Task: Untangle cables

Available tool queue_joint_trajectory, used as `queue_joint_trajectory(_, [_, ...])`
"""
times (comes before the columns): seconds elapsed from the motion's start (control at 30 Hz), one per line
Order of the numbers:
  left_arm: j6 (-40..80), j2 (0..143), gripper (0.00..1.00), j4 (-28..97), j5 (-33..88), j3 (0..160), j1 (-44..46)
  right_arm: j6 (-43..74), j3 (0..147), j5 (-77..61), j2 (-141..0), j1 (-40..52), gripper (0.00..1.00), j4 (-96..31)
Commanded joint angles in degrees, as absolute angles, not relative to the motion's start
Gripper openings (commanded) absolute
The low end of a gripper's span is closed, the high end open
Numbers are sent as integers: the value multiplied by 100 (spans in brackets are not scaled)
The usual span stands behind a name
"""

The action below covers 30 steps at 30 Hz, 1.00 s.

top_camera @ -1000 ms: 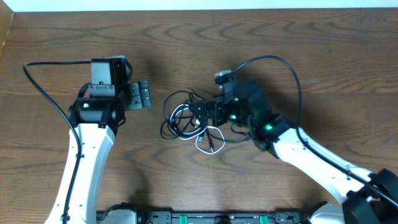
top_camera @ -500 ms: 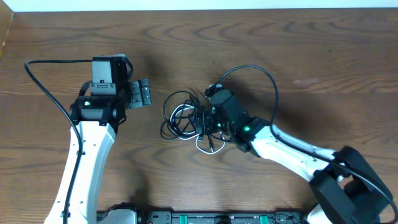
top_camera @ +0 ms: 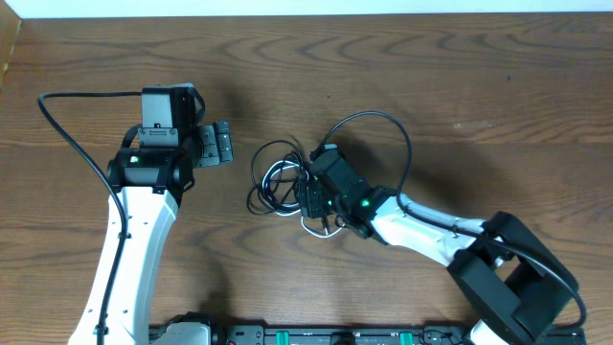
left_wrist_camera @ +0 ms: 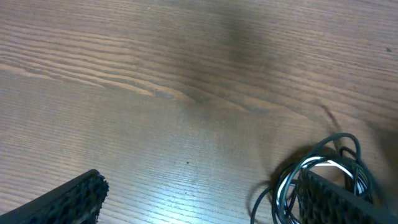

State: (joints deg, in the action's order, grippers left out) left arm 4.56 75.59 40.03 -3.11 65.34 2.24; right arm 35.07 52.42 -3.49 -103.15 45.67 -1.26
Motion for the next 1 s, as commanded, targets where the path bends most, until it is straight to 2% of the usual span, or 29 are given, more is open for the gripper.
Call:
queue_joint_trajectory(0.0, [523,7599,96,3997,-307,6587,193,3647,5328,-183,-10521,4661,62,-71])
queue_joint_trajectory(0.17, [523,7599,96,3997,-307,6587,193,3771,5328,-154,-10615,4661,39,-106])
queue_joint_trajectory(0.4, [523,7599,96,3997,-307,6587,193,3922,5330,-161,-10857,4661,31,-36])
queue_joint_trajectory(0.6, [523,7599,96,3999,-305,6587,193,4025,5330,-161,-10927,4661,18,-27])
queue_joint_trajectory(0.7, [523,7599,96,3999,-303,6587,193,4064,5330,-163,-10940,4661,1,-23])
queue_joint_trajectory(0.83, [523,7599,96,3997,-303,6587,193,4047,5400,-255,-10923,4613,1,-43])
queue_joint_trajectory(0.97, [519,7599,96,3997,-200,6587,193,3555,5531,-766,-10613,4383,1,-102])
